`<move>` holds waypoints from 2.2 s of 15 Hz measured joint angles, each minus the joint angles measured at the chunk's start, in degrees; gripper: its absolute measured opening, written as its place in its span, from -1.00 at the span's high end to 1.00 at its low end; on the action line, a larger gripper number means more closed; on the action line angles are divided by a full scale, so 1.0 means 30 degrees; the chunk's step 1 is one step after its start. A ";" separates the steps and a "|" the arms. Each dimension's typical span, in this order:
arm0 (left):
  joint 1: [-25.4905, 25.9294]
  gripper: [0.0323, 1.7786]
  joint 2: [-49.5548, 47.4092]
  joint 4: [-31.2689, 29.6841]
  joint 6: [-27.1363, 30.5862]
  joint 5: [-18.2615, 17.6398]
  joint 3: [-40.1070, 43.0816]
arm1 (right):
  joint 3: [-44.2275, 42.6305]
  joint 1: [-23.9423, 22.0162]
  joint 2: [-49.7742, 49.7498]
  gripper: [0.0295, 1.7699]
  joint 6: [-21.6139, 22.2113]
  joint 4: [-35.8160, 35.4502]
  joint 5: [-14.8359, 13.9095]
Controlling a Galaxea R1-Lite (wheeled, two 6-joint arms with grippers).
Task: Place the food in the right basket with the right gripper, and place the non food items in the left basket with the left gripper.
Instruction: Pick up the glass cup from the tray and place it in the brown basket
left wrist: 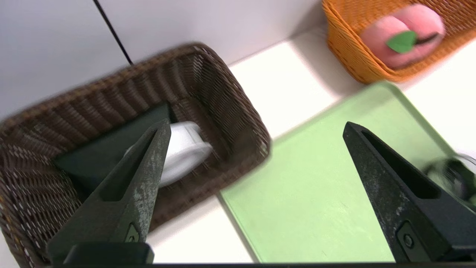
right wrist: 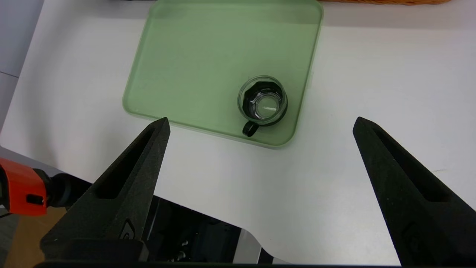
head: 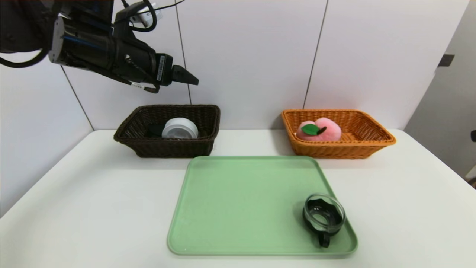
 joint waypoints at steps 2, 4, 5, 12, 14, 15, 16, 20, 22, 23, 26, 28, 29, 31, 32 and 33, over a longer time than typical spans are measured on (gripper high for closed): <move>-0.0455 -0.86 -0.1195 0.0479 -0.0065 0.0004 0.0837 | -0.0024 0.0000 0.0325 -0.92 -0.0049 0.0008 0.0293; -0.0662 -0.88 -0.2300 0.0549 -0.0012 -0.0008 0.2064 | -0.0037 0.0008 0.0736 -0.92 -0.0215 -0.0008 0.0333; -0.0699 -0.88 -0.2861 0.0553 0.0024 -0.0045 0.2820 | -0.0053 0.0008 0.0922 -0.92 -0.0443 -0.0008 0.0370; -0.1987 -0.90 -0.7611 0.0268 0.0126 -0.0219 0.8993 | -0.0431 0.0394 0.2723 -0.92 -0.1353 0.0248 0.0780; -0.2178 -0.90 -0.8940 -0.0138 0.0345 -0.0585 1.0695 | -0.0496 0.0947 0.3348 -0.92 -0.1369 0.0569 0.0744; -0.2206 -0.90 -0.9448 -0.0402 0.0386 -0.0861 1.1317 | -0.0504 0.1191 0.3714 -0.92 -0.1369 0.0642 0.0735; -0.2235 -0.90 -0.9943 -0.0719 0.0439 -0.1146 1.1890 | -0.0524 0.1378 0.4137 -0.92 -0.1353 0.0699 0.0707; -0.2272 -0.90 -1.0882 -0.0975 0.0707 -0.1248 1.2532 | -0.1203 0.1890 0.6315 -0.92 -0.1731 0.2125 0.0569; -0.2272 -0.90 -1.1016 -0.0975 0.0707 -0.1195 1.2560 | -0.1873 0.2093 0.7359 -0.92 -0.2308 0.3040 0.0540; -0.2272 -0.90 -1.1053 -0.0975 0.0707 -0.1182 1.2569 | -0.2085 0.2166 0.7855 -0.92 -0.2788 0.3133 0.0540; -0.2272 -0.90 -1.1085 -0.1028 0.0707 -0.1182 1.2577 | -0.2369 0.2178 0.9163 -0.92 -0.4506 0.3145 0.0386; -0.2272 -0.90 -1.1085 -0.1093 0.0707 -0.1154 1.2589 | -0.2414 0.2093 0.9960 -0.92 -0.6107 0.3125 -0.0118; -0.2272 -0.90 -1.1081 -0.1105 0.0707 -0.1154 1.2597 | -0.2426 0.2056 1.0329 -0.92 -0.6888 0.3109 -0.0561; -0.2272 -0.90 -1.1065 -0.1113 0.0707 -0.1166 1.2605 | -0.2426 0.2036 1.1028 -0.92 -0.8416 0.3076 -0.1288; -0.2272 -0.90 -1.1057 -0.1113 0.0723 -0.1174 1.2605 | -0.2450 0.2048 1.1313 -0.92 -0.8883 0.3040 -0.1434; -0.2272 -0.90 -1.1057 -0.1113 0.0723 -0.1158 1.2605 | -0.2507 0.2105 1.1634 -0.92 -0.9110 0.3007 -0.1524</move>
